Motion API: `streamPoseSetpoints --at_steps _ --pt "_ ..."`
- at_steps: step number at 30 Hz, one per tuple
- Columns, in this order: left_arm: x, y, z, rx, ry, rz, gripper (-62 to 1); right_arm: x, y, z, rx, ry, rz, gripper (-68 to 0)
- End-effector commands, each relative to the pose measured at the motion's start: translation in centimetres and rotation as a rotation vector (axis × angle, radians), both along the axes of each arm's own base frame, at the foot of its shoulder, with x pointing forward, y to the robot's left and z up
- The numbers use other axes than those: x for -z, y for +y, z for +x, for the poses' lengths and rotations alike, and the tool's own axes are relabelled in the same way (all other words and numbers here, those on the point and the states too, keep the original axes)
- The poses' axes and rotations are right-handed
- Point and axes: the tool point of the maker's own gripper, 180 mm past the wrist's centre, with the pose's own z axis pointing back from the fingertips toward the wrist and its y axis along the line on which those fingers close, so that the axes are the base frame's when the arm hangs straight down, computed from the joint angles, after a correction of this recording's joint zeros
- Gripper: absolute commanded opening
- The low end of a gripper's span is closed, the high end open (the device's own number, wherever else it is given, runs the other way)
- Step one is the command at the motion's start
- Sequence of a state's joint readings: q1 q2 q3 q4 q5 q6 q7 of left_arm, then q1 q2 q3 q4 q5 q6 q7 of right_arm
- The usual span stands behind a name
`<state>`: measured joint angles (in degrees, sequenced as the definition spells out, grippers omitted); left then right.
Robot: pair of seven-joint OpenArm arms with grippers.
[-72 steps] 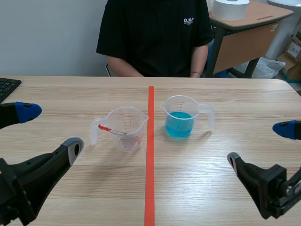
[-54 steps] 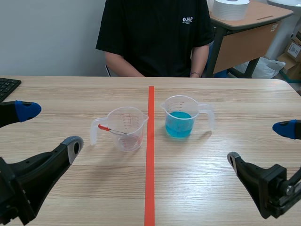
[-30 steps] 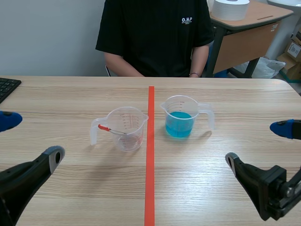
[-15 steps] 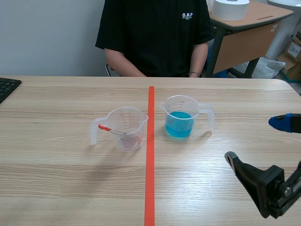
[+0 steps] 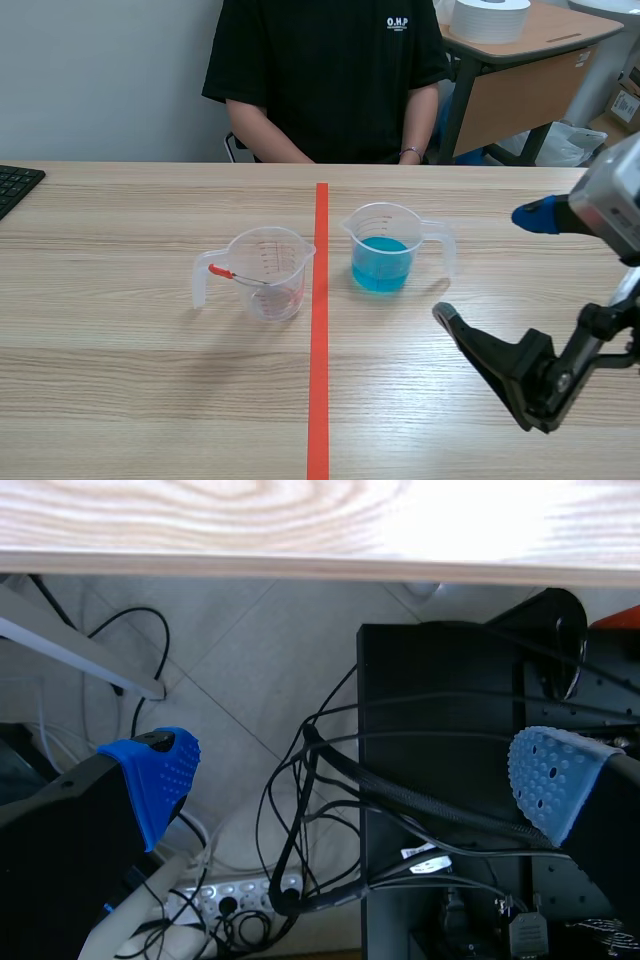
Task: Do the redox reaction experiment.
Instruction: 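Lift the metal plate out of the left beaker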
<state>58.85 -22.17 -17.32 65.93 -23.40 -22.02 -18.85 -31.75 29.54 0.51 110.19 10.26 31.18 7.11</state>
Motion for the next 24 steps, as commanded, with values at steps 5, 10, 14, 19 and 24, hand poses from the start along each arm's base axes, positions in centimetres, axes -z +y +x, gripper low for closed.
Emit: streamPoseSetpoints --at_steps 5,10,14,19,24 --pt "0.7 -1.4 0.0 0.02 -0.004 -0.003 1.4 -0.8 2.8 1.2 -0.094 -0.062 0.014 0.4" --pt "2.1 -1.8 -0.4 0.017 0.032 0.003 1.4 0.0 5.4 2.1 -0.181 -0.087 0.007 0.4" --pt "2.9 -1.8 -0.8 0.013 0.059 0.009 1.4 -0.3 7.5 2.4 -0.266 -0.134 0.031 0.4" --pt "3.4 -1.5 -0.4 0.005 0.064 0.013 1.4 0.2 9.9 2.4 -0.375 -0.18 0.015 0.4" --pt "3.5 -1.5 -0.5 0.008 0.073 0.014 1.4 0.9 12.0 2.7 -0.45 -0.217 0.012 0.4"
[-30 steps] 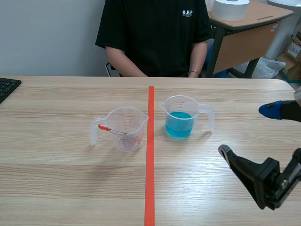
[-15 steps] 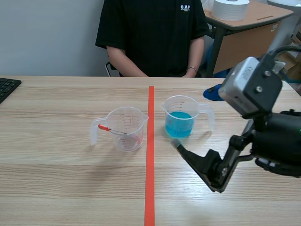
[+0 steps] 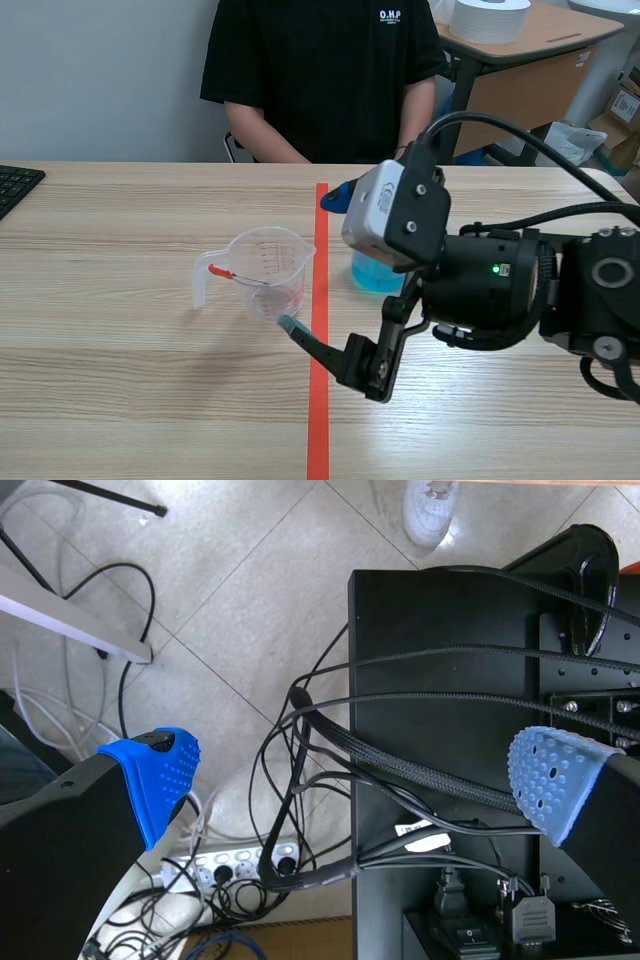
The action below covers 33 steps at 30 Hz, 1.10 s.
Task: Do the redox reaction experiment.
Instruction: 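Lift the metal plate out of the left beaker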
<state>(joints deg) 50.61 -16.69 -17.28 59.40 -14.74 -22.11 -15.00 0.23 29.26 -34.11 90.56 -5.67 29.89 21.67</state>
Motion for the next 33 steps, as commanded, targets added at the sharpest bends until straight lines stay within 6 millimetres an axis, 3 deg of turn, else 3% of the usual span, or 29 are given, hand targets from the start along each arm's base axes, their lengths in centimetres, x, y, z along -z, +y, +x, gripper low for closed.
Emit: streamPoseSetpoints --at_steps 1,13,33 --pt "-0.3 0.0 0.1 0.005 -0.009 -0.001 1.4 -1.0 0.6 0.9 -0.003 -0.041 0.029 0.4" --pt "-0.3 0.0 0.1 0.005 -0.009 -0.001 1.4 0.4 5.2 1.6 -0.108 -0.115 0.072 0.4" --pt "-0.3 -0.2 0.0 0.008 -0.006 -0.012 1.4 -1.8 6.4 2.2 -0.121 -0.221 0.138 0.4"
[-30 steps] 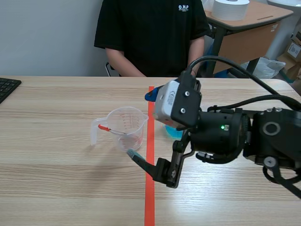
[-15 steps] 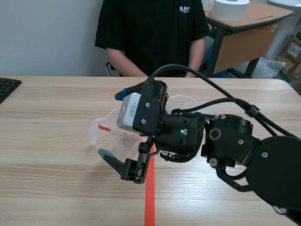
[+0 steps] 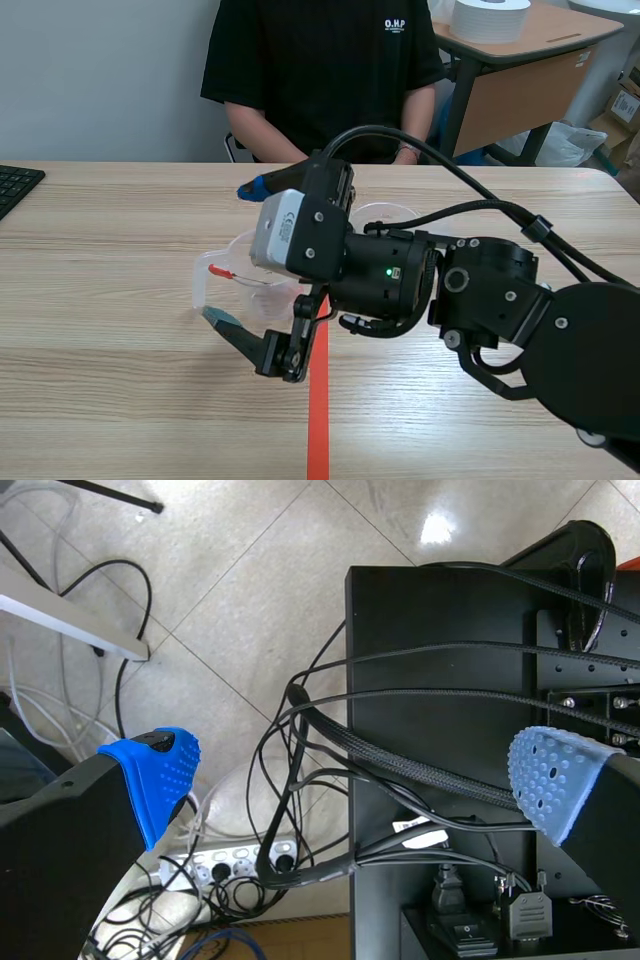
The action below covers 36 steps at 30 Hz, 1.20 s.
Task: Do the redox reaction experiment.
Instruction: 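Lift the metal plate out of the left beaker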
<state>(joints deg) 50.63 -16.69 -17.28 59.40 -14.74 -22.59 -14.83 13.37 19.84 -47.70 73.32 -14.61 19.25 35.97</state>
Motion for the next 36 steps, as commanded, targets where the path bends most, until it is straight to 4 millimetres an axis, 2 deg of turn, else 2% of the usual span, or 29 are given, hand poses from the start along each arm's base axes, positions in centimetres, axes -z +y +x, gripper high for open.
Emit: streamPoseSetpoints --at_steps 1,5,13,14,17,21,26,31,36 --pt "-0.4 -0.1 0.0 0.005 -0.01 -0.004 1.4 -2.2 0.4 1.0 0.004 -0.049 0.047 0.4" --pt "-0.4 -0.1 0.0 0.005 -0.01 -0.004 1.4 -2.6 0.8 1.1 0.004 -0.052 0.054 0.4" --pt "-0.4 -0.3 0.0 0.01 -0.01 -0.018 1.4 -2.0 0.7 1.5 0.027 -0.043 0.023 0.4" --pt "-0.4 -0.3 0.0 0.011 -0.01 -0.018 1.4 -2.0 0.7 1.5 0.027 -0.043 0.023 -1.2" --pt "-0.4 -0.3 0.0 0.011 -0.009 -0.018 1.4 -2.0 0.7 1.5 0.027 -0.043 0.023 -11.3" --pt "-0.4 -0.3 0.0 0.011 -0.01 -0.018 -9.5 -1.9 0.7 1.6 0.03 -0.042 0.019 -22.4" --pt "-0.4 -0.3 0.0 0.011 -0.011 -0.018 -19.2 -1.9 0.7 1.6 0.032 -0.041 0.017 -36.0" --pt "-0.4 -0.3 0.0 0.011 -0.01 -0.018 -32.0 -1.8 0.4 1.7 0.038 -0.045 0.014 -49.8" --pt "-0.4 -0.3 0.0 0.011 -0.011 -0.018 -42.7 -1.8 -0.1 2.2 0.064 -0.064 0.006 -56.4"
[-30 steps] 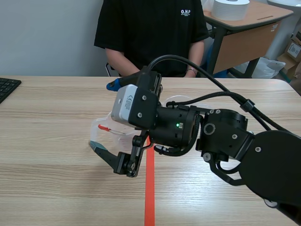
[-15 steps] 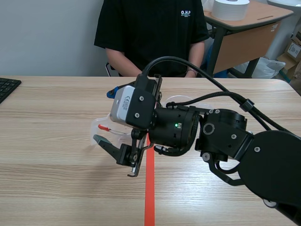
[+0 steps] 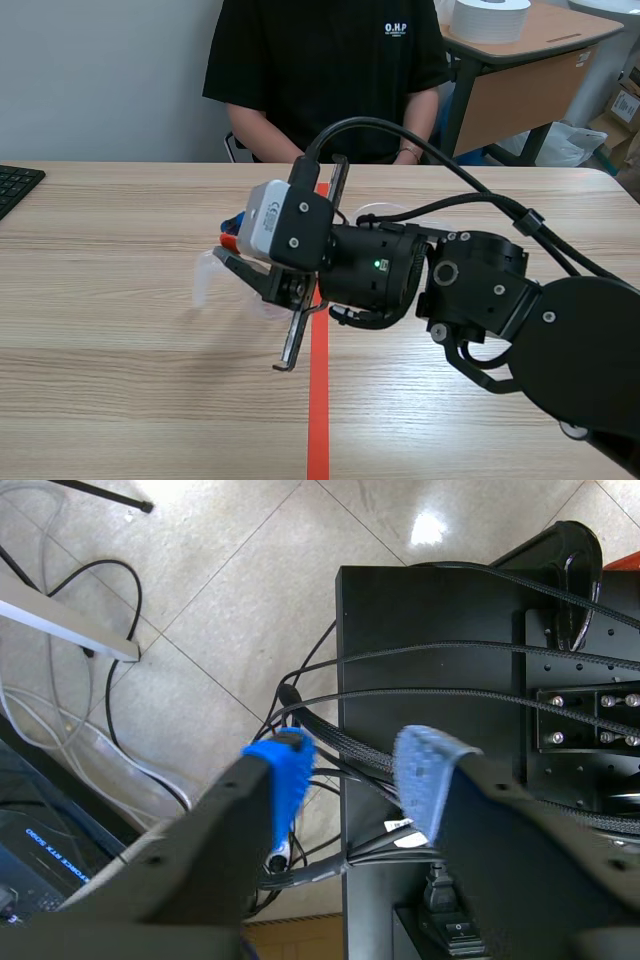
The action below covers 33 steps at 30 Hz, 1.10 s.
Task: Do the redox reaction experiment.
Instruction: 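Lift the metal plate out of the left beaker, then move the plate over the blue solution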
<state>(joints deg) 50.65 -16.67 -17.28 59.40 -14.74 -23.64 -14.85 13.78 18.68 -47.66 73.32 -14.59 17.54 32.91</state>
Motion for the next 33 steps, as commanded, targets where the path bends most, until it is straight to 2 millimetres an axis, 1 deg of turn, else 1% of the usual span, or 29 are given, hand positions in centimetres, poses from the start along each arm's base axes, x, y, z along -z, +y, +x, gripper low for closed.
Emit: streamPoseSetpoints --at_steps 1,5,8,13,17,21,26,33 --pt "-0.4 0.0 0.1 0.005 -0.01 0.0 -44.7 -1.7 -0.6 1.4 0.023 -0.053 0.019 -57.6" --pt "-0.4 0.0 0.1 0.005 -0.01 0.0 -52.4 -2.1 -1.5 2.2 0.053 -0.056 0.024 -63.0" --pt "-0.4 0.0 0.1 0.005 -0.01 0.0 -57.5 -2.5 -2.3 3.1 0.084 -0.038 0.044 -65.8" --pt "-0.4 0.0 0.1 0.005 -0.01 0.0 -57.5 -3.0 -3.0 3.4 0.075 0.034 0.071 -66.0" --pt "-0.4 0.0 0.1 0.005 -0.011 0.0 -57.5 -3.7 -3.4 3.5 0.06 0.095 0.117 -66.0" --pt "-0.4 0.0 0.1 0.005 -0.011 0.0 -57.5 -4.9 -3.8 3.6 0.052 0.148 0.161 -66.0" --pt "-0.4 0.0 0.1 0.005 -0.011 0.0 -57.5 -6.3 -4.0 3.7 0.04 0.176 0.17 -66.0" --pt "-0.4 0.0 0.1 0.005 -0.011 0.0 -57.5 -9.2 -4.2 3.7 0.034 0.192 0.189 -66.0"
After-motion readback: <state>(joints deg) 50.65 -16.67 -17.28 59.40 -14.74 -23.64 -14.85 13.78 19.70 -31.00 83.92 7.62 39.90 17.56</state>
